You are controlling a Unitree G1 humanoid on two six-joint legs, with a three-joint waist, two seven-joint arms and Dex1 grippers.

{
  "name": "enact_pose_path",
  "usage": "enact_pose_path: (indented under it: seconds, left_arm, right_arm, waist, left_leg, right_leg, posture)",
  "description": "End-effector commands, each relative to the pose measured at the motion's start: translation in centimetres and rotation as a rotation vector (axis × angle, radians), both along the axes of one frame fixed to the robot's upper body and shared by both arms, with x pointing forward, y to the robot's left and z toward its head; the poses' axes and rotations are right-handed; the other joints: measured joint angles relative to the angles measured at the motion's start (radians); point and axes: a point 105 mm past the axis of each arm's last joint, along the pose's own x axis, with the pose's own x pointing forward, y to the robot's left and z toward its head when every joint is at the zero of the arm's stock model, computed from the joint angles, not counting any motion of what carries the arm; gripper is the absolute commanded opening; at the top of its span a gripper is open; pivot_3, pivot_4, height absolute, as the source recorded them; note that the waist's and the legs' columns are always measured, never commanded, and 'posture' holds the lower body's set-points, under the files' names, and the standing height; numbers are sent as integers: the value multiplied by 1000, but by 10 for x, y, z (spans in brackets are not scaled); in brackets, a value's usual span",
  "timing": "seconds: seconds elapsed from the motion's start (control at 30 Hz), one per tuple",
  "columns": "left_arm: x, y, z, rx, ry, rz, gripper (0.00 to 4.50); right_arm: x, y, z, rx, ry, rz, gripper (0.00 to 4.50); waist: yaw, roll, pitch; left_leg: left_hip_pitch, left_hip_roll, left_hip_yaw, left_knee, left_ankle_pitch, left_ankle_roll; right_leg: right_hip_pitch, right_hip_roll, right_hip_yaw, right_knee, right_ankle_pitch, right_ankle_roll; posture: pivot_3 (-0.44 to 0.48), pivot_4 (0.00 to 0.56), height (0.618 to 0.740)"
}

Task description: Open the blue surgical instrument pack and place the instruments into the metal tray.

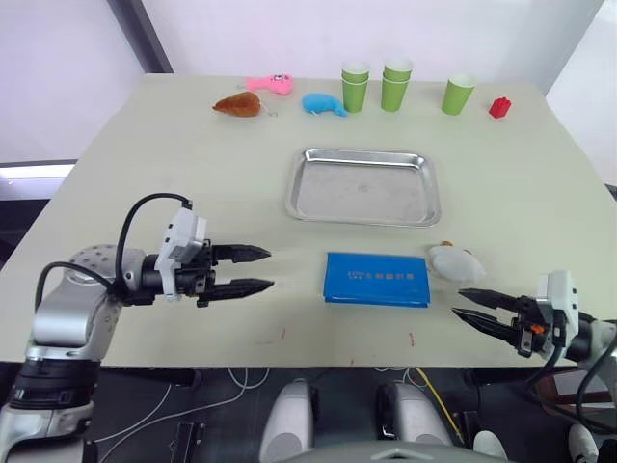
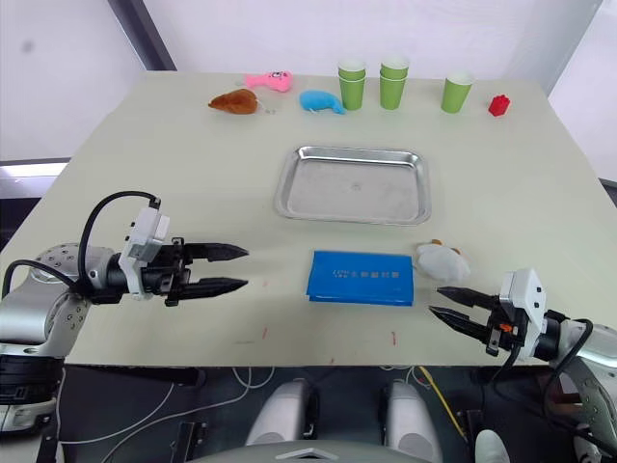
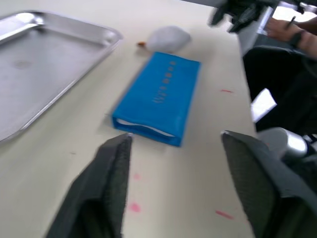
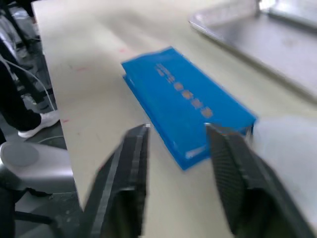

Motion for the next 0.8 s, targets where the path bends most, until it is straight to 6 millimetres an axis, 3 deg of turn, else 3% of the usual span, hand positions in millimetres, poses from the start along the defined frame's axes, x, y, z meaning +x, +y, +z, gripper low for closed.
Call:
enact_pose_path:
  seconds: [0.03,0.13,0.8]
  left_arm:
    - [-11,-8,18,7,-46,-120,4487]
    - [-16,-13,25,-19,-47,-172,4500]
    - [-18,-16,30,-41,-144,-236,4500]
  right_arm:
    - [1,11,1,-33,-93,77,3680]
    - [7,18,-7,-85,-173,107,4450]
    - [52,43,-38,-358,-413,240,4450]
  waist:
    - [2,1,0]
    - [1,1,1]
    - [0,5,5]
  left_leg:
    - [0,0,0,0,0,0]
    - [-1,0,0,0,0,0]
    - [0,0,4,0,0,0]
  right_leg:
    - [0,0,0,0,1,-1]
    - [0,0,0,0,1,-1]
    - [-2,6,11,0,2,0]
  posture:
    - [0,150,739]
    - [0,150,739]
    - [0,150,739]
